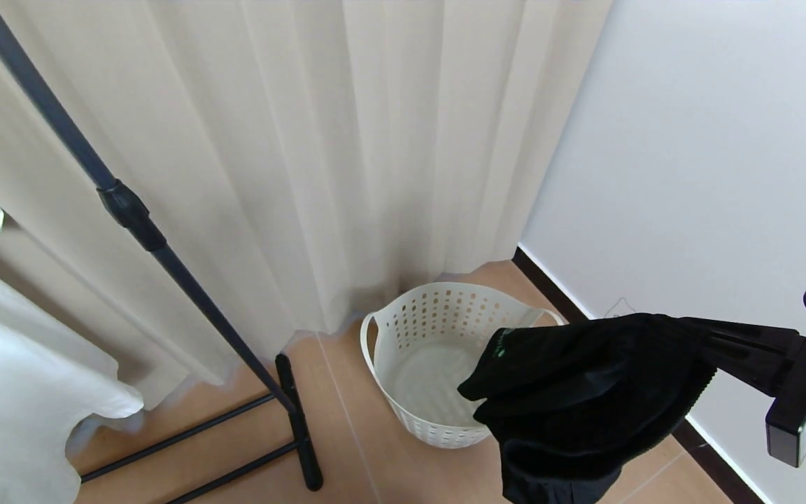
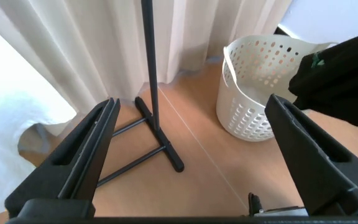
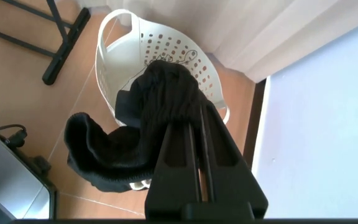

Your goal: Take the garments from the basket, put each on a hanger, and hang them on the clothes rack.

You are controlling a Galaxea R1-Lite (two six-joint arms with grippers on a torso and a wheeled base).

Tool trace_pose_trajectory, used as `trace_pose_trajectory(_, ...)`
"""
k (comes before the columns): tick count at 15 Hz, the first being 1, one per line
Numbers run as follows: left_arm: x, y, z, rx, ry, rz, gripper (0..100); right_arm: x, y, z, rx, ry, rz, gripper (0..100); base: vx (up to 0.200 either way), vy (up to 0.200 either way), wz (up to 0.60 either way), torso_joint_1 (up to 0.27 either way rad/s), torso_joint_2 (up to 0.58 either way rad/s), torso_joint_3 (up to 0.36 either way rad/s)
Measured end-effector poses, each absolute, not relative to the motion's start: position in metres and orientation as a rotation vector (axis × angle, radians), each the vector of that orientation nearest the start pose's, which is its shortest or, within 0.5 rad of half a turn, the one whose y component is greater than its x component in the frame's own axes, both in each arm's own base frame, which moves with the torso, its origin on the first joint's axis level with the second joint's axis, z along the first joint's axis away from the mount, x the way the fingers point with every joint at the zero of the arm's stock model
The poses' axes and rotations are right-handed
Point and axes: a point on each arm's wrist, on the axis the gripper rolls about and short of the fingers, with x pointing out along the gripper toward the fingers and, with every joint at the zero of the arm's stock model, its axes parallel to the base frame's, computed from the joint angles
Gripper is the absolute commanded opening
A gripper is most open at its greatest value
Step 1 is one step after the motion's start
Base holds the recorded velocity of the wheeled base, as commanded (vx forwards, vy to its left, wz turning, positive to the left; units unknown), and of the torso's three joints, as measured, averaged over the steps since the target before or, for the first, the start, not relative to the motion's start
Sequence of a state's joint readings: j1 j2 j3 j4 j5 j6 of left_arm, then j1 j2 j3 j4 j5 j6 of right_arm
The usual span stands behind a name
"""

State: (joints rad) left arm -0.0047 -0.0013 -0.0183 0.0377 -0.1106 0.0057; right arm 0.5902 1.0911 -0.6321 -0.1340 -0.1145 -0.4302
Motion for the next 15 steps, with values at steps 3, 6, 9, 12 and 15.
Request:
trace_pose_trajectory(3,-0.0245,-0.0024,0.0767,0.004,0.017,-0.115,100,0.1261,0.0815,0.2220,-0.534,0.211,0.537,0,0.000,0.000,0.00,0.111,-0.44,-0.118)
trace_pose_trajectory(6,-0.0245,-0.0024,0.0768,0.004,0.017,-0.115,100,0.1275,0.0822,0.2189,-0.539,0.225,0.539,0,0.000,0.000,0.00,0.144,-0.47,-0.132)
trace_pose_trajectory(9,-0.0245,-0.0024,0.0767,0.004,0.017,-0.115,100,0.1279,0.0827,0.2183,-0.541,0.229,0.541,0,0.000,0.000,0.00,0.162,-0.49,-0.128)
trace_pose_trajectory(12,-0.0245,-0.0024,0.0767,0.005,0.017,-0.115,100,0.1286,0.0831,0.2178,-0.543,0.232,0.541,0,0.000,0.000,0.00,0.183,-0.52,-0.128)
trace_pose_trajectory(15,-0.0245,-0.0024,0.0768,0.004,0.017,-0.115,100,0.1294,0.0837,0.2157,-0.546,0.240,0.544,0,0.000,0.000,0.00,0.203,-0.54,-0.167)
